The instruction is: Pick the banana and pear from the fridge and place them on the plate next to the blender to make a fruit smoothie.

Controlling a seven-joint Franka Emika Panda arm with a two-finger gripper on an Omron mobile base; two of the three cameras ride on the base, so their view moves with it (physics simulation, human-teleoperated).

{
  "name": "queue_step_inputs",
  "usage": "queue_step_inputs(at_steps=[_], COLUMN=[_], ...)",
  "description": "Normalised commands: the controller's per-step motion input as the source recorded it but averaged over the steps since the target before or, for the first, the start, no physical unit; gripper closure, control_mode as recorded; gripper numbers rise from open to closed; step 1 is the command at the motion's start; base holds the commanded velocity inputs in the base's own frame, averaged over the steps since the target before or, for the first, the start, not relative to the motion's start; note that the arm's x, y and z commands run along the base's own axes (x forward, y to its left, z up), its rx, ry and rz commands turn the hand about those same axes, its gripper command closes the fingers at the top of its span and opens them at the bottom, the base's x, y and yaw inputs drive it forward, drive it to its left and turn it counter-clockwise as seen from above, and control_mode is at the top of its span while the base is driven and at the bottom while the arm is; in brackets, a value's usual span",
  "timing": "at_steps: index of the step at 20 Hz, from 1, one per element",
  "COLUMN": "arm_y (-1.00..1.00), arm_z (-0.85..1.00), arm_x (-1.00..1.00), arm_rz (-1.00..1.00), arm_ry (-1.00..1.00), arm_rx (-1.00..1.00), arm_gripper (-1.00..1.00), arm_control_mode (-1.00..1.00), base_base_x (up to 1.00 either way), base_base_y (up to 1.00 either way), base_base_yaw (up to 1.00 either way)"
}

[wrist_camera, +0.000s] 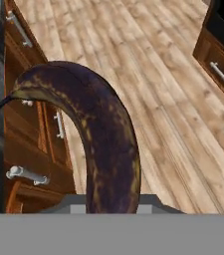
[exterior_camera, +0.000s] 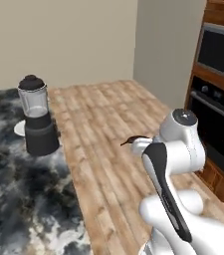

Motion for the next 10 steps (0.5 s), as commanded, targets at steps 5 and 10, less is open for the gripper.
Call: queue_step_inputs(at_steps=[5,10], arm_y=[0.00,0.00], arm_z=[0.00,0.00], arm_x=[0.00,0.00], arm_rz=[0.00,0.00], arm_ry=[0.00,0.00], arm_rx=[0.00,0.00], arm_gripper=[1.00,1.00], arm_control_mode=[1.00,1.00], base_base_x=[1.00,1.00], base_base_y=[-0.60,-0.61], base_base_yaw=[0.54,0.54])
